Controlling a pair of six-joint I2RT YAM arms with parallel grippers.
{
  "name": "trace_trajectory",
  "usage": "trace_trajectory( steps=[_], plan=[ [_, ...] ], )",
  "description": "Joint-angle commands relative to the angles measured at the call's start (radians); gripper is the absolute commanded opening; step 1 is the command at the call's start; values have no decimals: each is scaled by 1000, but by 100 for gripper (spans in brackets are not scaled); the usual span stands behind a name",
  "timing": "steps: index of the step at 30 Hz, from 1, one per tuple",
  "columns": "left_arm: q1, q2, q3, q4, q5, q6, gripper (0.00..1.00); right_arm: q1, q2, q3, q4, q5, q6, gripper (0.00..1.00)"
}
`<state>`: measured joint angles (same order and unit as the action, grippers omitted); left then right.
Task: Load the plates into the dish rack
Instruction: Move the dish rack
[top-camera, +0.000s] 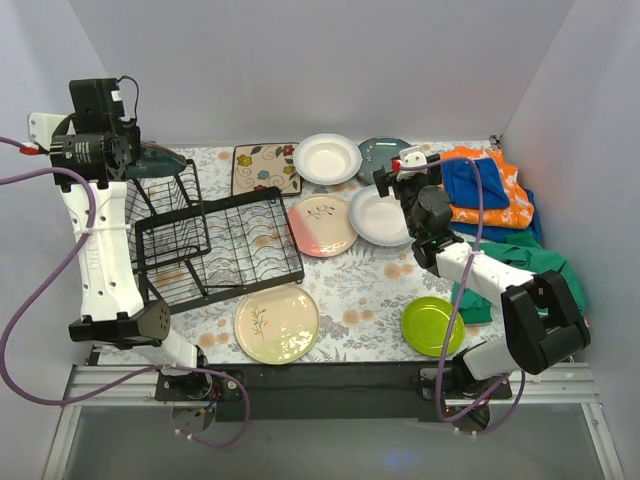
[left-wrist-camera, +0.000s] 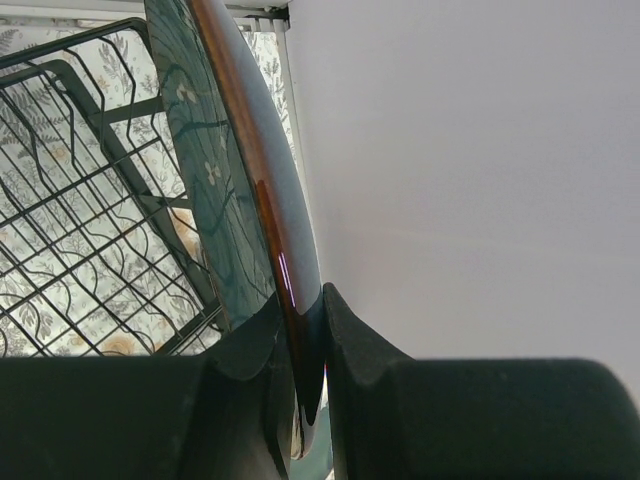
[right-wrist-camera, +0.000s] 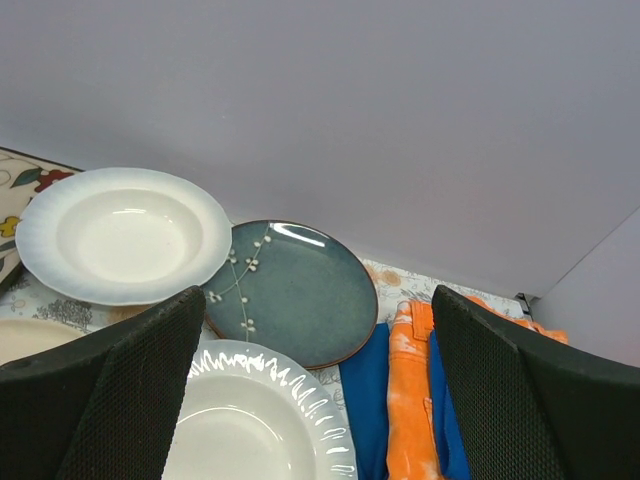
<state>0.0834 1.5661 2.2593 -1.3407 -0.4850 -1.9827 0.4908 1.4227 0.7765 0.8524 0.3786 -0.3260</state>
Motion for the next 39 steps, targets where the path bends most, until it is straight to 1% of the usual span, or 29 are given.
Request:
trace_trajectory(
  steps=[1, 6, 11, 15, 20, 26, 30, 37, 39],
  plan=[
    [6, -83, -7, 93, -67, -674, 0, -26, 18, 61, 19, -35, 31, 98],
    [6, -92, -41, 91, -70, -711, 0, -40, 35, 79, 14, -72, 51, 98],
    [6, -100, -93, 161, -78, -720, 0, -49, 41, 87, 2, -84, 59, 98],
    [6, -81, -70, 175, -75, -723, 0, -54, 41, 92, -6, -83, 51, 98],
    [6, -100, -87, 212, -40, -740, 0, -52, 36, 89, -7, -81, 47, 98],
    [6, -101, -63, 245, -21, -742, 0, -52, 28, 79, -16, -87, 50, 98],
    [6, -97, -56, 249, -29, -743, 0, -52, 25, 75, -19, -95, 50, 98],
    [7, -135, -142, 259, -35, -763, 0, -52, 16, 60, -19, -121, 45, 98],
    [7, -140, -144, 270, -40, -762, 0, -52, 16, 56, -24, -130, 45, 97]
  ],
)
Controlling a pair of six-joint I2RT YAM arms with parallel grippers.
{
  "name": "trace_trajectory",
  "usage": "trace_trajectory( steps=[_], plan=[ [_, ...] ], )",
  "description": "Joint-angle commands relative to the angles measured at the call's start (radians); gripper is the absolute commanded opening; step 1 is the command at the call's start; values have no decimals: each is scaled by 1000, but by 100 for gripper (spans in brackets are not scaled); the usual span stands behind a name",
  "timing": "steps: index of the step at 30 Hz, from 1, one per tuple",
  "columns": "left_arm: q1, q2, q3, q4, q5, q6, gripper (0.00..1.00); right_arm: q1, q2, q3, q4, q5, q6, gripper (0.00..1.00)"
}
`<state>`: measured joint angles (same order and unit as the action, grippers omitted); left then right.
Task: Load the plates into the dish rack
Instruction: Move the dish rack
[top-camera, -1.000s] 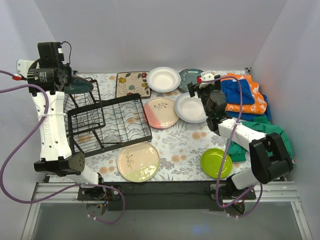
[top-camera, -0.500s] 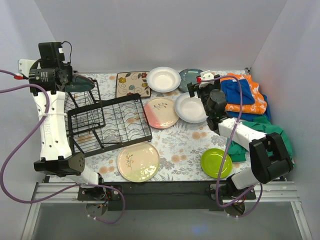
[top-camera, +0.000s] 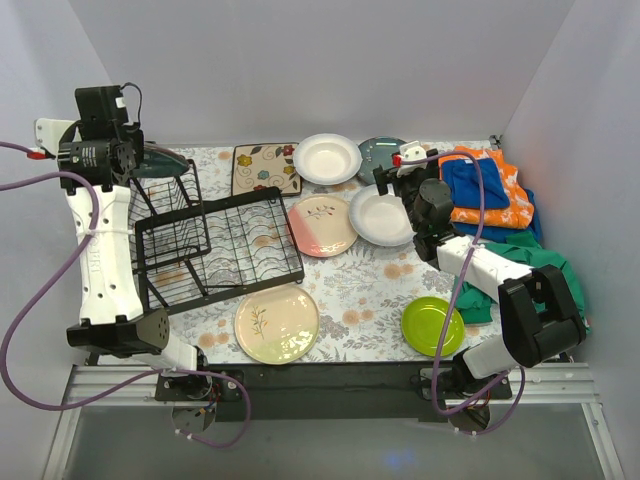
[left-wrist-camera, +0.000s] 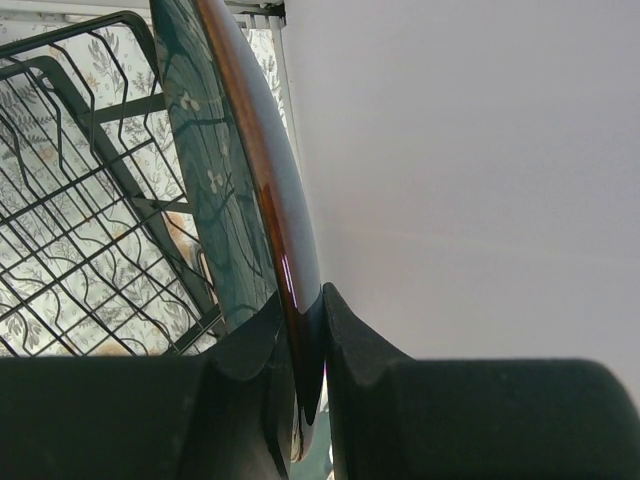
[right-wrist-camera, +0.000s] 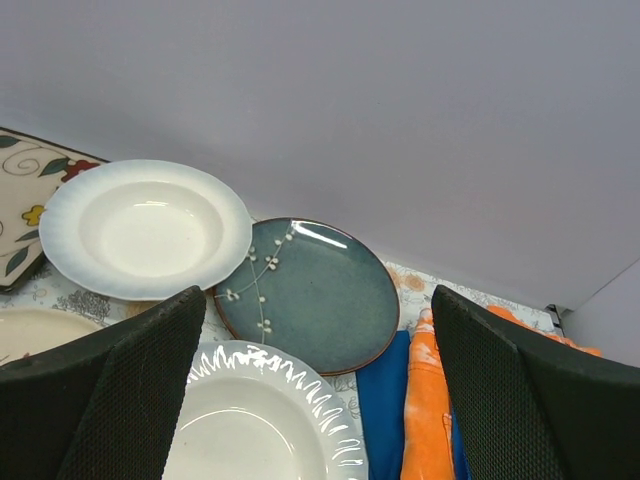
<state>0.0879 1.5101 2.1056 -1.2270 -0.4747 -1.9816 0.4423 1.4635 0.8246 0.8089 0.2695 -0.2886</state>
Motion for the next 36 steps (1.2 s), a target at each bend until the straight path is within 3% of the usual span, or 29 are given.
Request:
trace_trajectory(
  steps=[1, 4, 8, 10, 14, 17, 21, 26, 31, 36],
  plan=[
    [1, -82, 11, 162, -47, -760, 0, -2, -25, 7, 18, -27, 8, 97],
    [3, -74, 28, 178, -30, -750, 0, -4, -41, 2, -32, -168, -36, 98],
    [1, -74, 63, 188, -5, -731, 0, -16, -72, -13, -155, -794, -132, 98],
    [1, -91, 63, 195, 1, -726, 0, -16, -59, 7, -198, -1006, -112, 98],
    [3, -136, 48, 195, 11, -721, 0, -4, 10, 77, -258, -1254, -98, 96],
    [3, -174, 19, 205, 19, -720, 0, 24, 50, 122, -316, -1366, -210, 96],
    [1, -208, -2, 189, 41, -723, 0, 94, 74, 149, -477, -1426, -395, 98],
    [3, -257, -30, 182, 47, -711, 0, 165, 89, 151, -637, -1385, -584, 98],
    [3, -261, -19, 196, 82, -674, 0, 219, 162, 211, -697, -1311, -615, 96],
    [1, -266, -9, 202, 116, -648, 0, 277, 253, 309, -740, -1231, -620, 86]
  ],
)
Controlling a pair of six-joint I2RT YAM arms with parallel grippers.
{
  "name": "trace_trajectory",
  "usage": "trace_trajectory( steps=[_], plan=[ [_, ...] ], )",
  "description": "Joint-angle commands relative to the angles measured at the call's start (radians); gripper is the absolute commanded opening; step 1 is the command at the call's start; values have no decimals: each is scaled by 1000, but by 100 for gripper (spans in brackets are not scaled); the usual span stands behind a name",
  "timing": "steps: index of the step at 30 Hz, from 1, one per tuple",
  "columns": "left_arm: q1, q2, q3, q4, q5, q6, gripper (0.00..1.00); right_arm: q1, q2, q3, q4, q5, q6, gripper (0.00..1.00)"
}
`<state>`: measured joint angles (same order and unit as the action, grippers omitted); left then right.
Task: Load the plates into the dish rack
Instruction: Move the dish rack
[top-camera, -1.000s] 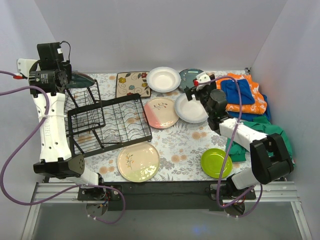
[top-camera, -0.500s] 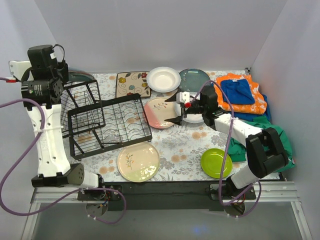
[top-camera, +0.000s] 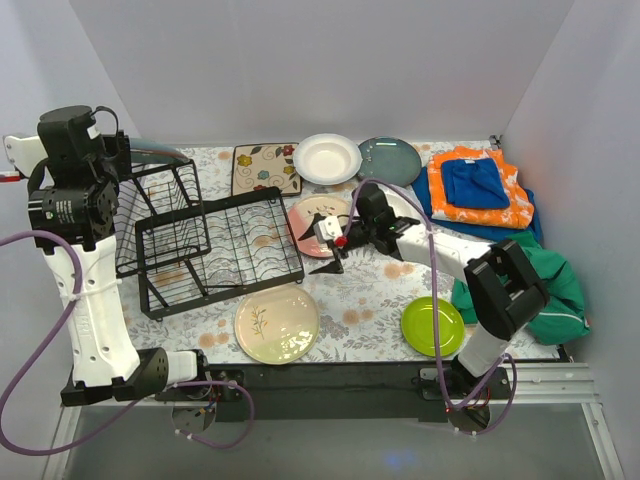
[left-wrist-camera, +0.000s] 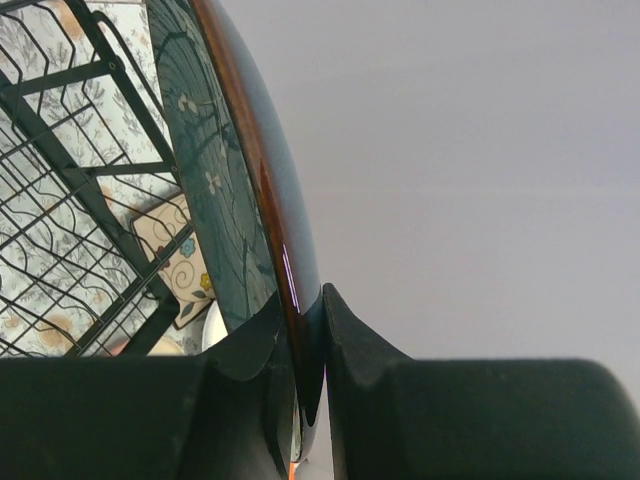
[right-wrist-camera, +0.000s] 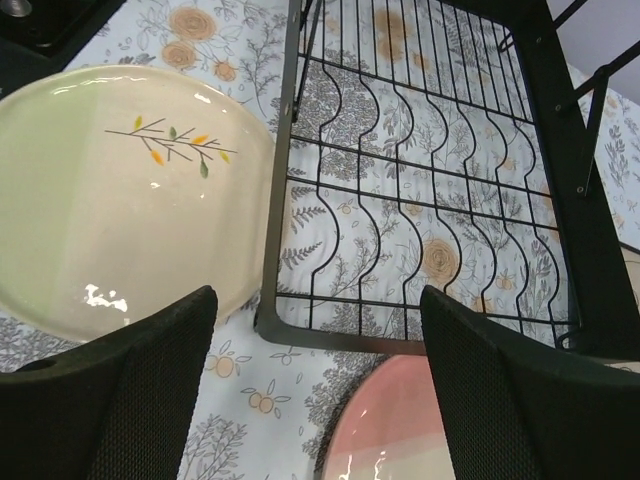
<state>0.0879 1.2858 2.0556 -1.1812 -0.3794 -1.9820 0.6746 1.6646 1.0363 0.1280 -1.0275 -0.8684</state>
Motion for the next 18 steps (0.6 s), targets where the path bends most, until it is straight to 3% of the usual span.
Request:
trace_trajectory(
  steps=[1, 11, 18],
  plan=[
    [3, -46, 40, 157, 22, -643, 0, 54, 63, 113, -70, 98, -47, 85],
    [3, -92, 17, 164, 28, -614, 0, 189, 141, 220, -228, 311, -69, 67],
    [3, -129, -20, 167, 24, -615, 0, 235, 184, 225, -232, 458, -60, 62]
  ],
)
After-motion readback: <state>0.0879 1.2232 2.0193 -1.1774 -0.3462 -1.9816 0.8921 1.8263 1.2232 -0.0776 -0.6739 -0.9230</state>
